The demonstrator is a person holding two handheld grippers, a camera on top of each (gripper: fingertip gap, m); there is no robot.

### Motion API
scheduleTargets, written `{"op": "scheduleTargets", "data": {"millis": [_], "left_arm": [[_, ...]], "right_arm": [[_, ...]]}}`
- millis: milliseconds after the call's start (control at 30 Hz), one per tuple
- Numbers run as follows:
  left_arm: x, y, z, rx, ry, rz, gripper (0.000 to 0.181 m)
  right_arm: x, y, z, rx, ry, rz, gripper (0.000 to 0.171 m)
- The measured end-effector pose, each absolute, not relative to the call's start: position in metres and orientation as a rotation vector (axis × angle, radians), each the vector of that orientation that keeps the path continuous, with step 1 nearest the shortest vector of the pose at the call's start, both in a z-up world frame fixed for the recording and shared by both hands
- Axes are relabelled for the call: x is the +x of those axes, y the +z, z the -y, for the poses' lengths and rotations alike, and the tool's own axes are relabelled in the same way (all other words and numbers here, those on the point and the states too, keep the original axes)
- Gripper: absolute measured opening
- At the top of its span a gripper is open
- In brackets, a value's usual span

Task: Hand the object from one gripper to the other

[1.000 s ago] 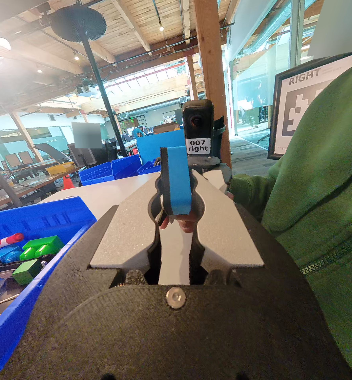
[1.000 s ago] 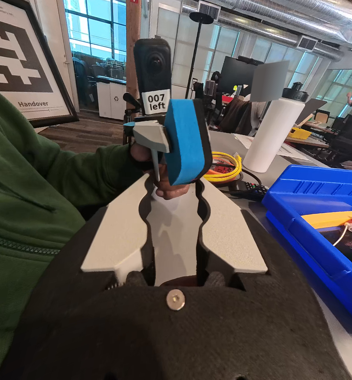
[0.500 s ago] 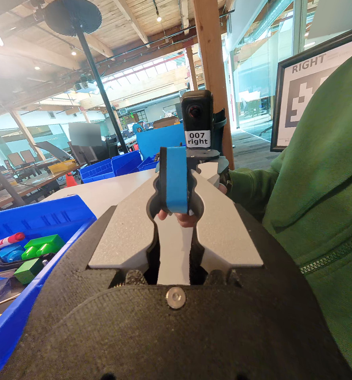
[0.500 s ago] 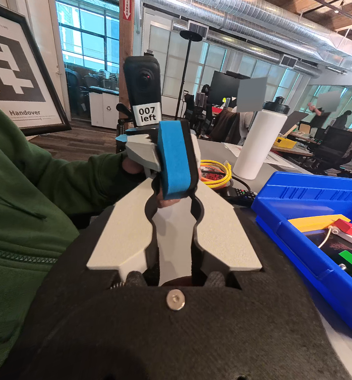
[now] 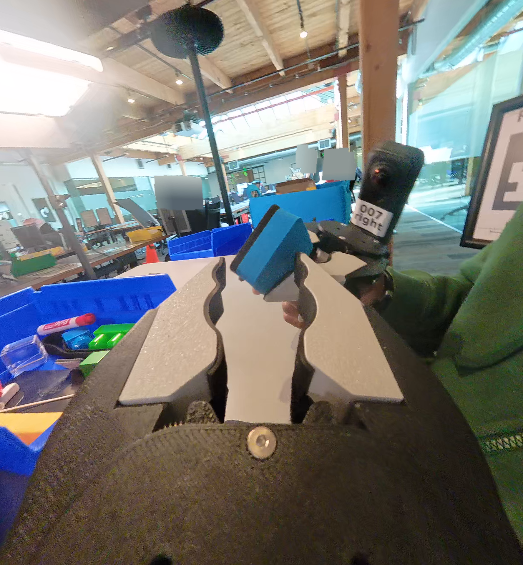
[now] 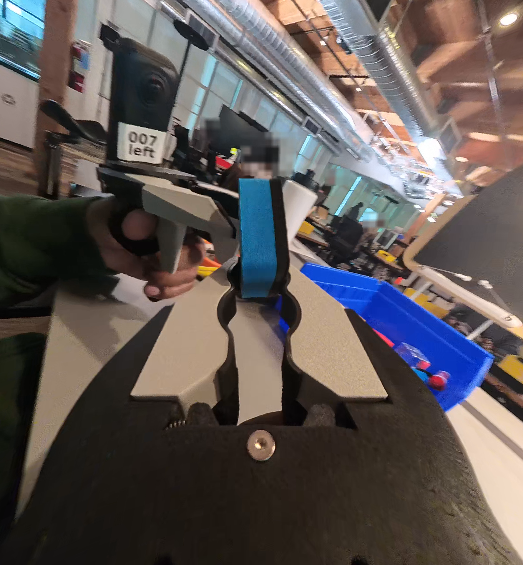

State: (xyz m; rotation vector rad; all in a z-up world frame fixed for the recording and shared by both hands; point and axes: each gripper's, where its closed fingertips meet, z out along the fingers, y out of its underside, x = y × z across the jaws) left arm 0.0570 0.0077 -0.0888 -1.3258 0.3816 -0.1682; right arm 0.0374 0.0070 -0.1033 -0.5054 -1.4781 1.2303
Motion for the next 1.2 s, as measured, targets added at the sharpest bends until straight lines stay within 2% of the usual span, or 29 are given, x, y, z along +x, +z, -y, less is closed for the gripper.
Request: {"op": "scheduleTargets", "data": {"millis": [133,300,467,633,1200], "left_arm": [[0.036,-0.084,-0.012,-1.326,-0.185,-0.244,0.055],[0.015,-0.088,-0.023,-1.356,-0.227,-0.059,0.076],[0.024,-0.09,-0.036,-1.324,-0.558,0.106,0.088],[0.033,-0.088,-0.041,-1.278,-0.726,0.152,0.089],[0.05,-0.083,-0.039,-1.267,-0.737,0.063,0.09]], "right_arm": [[0.029,-0.099,-0.028,-0.51,1.002,1.369,0.023],[0.024,-0.094,-0.051,-0.511,0.74,1.258,0.024],[0.027,-0.088,-0.052,-0.492,0.733,1.221,0.024],[0.031,-0.084,-0.052,-0.485,0.738,1.194,0.023],[0.033,-0.084,-0.047,-0.442,0.706,1.19,0.023]]}}
